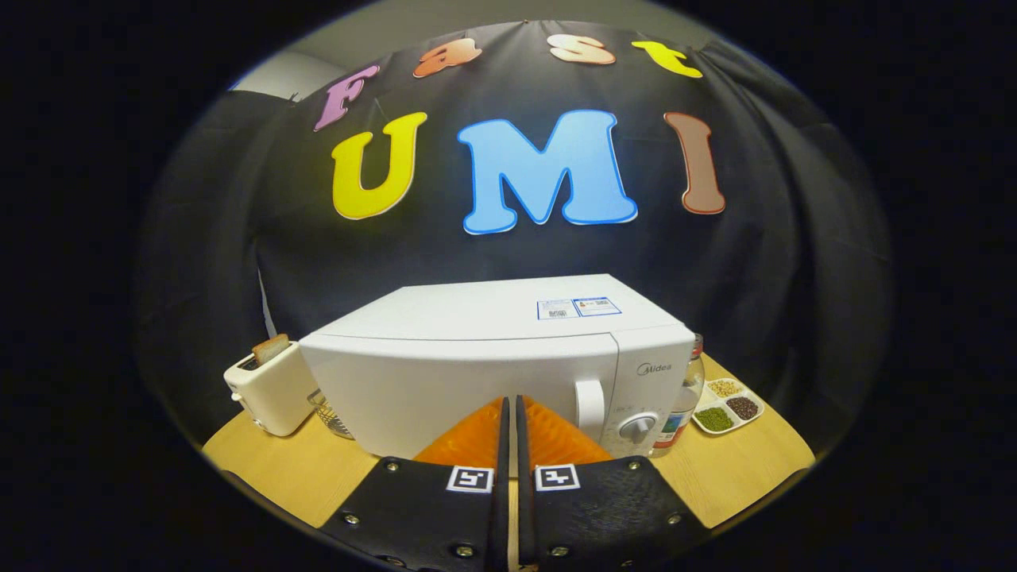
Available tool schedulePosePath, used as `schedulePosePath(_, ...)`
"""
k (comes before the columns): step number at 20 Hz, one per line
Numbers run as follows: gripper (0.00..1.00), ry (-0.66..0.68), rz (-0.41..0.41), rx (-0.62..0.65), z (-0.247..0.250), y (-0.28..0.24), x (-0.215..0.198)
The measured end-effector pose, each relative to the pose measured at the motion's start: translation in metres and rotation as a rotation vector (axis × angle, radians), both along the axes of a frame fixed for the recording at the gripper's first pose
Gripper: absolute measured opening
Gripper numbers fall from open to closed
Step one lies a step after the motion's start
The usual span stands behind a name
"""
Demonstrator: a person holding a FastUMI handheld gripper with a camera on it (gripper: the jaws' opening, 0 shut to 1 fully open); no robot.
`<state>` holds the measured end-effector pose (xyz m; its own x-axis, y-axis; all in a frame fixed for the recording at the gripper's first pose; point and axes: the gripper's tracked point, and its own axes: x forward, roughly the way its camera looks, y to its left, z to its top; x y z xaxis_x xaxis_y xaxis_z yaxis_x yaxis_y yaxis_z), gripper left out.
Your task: Open the microwave, put the food inside, and close the microwave door.
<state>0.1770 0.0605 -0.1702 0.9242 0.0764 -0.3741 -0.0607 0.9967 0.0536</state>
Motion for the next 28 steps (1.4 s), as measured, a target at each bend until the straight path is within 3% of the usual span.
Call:
schedulePosePath(12, 0.05, -0.142, 0.007, -0.052, 0.094, 0.006, -0.154)
schedulePosePath(14, 0.14, -0.19, -0.008, -0.05, 0.11, 0.003, -0.178)
schedulePosePath(16, 0.37, -0.223, -0.001, -0.06, 0.121, 0.003, -0.201)
schedulePosePath(17, 0.57, -0.231, 0.0, -0.065, 0.124, 0.002, -0.211)
schedulePosePath(18, 0.68, -0.23, 0.002, -0.062, 0.124, 0.001, -0.22)
schedulePosePath(19, 0.89, -0.225, 0.003, -0.055, 0.123, 0.001, -0.228)
schedulePosePath(21, 0.99, -0.211, 0.006, -0.051, 0.118, 0.002, -0.239)
schedulePosePath(28, 0.99, -0.199, 0.02, -0.058, 0.118, 0.0, -0.246)
